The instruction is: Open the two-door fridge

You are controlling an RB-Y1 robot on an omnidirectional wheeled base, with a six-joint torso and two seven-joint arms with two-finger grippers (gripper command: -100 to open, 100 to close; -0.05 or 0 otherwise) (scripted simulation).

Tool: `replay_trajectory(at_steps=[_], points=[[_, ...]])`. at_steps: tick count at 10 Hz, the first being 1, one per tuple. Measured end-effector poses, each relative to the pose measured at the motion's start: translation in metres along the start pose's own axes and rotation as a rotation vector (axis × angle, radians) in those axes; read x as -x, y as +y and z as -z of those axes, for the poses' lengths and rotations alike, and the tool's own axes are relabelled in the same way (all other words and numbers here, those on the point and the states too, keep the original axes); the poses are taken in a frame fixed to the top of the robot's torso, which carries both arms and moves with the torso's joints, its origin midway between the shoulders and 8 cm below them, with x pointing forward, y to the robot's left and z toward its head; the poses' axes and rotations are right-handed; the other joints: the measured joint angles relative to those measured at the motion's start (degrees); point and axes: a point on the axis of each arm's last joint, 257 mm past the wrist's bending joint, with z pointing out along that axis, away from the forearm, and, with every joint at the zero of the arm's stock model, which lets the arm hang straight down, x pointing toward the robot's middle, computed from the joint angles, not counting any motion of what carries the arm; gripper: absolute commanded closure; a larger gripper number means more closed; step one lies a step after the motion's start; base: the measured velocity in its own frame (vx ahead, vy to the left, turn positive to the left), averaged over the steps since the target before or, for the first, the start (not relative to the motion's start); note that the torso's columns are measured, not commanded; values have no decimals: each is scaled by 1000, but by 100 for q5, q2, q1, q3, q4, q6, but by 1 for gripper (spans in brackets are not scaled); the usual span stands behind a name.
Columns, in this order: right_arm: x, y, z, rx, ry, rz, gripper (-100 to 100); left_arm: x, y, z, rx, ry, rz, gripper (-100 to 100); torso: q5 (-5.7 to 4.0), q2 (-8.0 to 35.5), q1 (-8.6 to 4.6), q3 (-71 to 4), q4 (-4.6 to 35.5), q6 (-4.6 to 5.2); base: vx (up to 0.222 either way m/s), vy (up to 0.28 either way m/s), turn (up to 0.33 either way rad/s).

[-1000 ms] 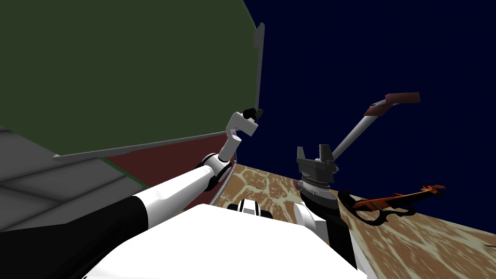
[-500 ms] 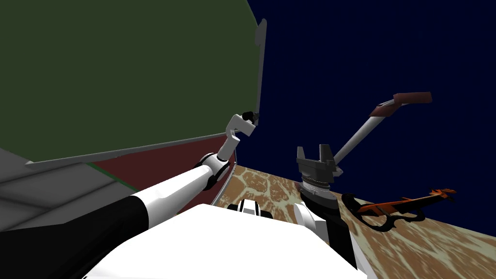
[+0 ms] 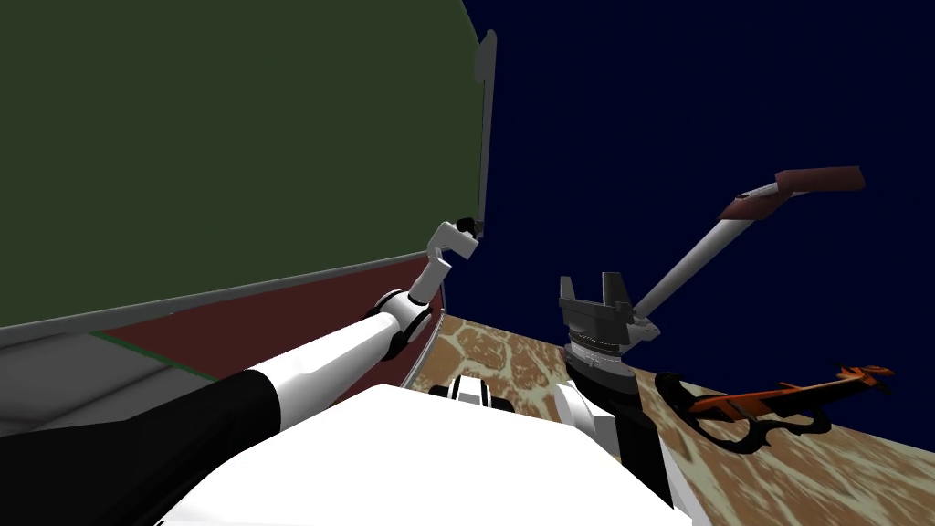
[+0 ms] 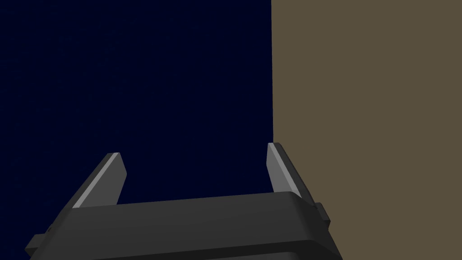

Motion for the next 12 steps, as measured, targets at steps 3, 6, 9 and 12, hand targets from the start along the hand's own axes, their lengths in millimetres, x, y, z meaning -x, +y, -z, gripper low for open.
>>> replay_trajectory(at_steps=[3,6,9,12], points=[[0,0,0,0,0,0,0,-33,-5,-5,5,65,29,-100,-6,12,-12,7,8,6,59,27,2],[0,0,0,0,0,0,0,-62,-29,3,-25,117,63,-100,-10,30,-21,21,20,8,17,2,0],[0,0,0,0,0,0,0,-69,-38,3,-34,131,72,-100,-9,-6,-20,-1,10,7,51,-15,-10],[0,0,0,0,0,0,0,-75,-36,4,-30,147,73,100,-23,64,-40,37,49,48,-100,25,-70]])
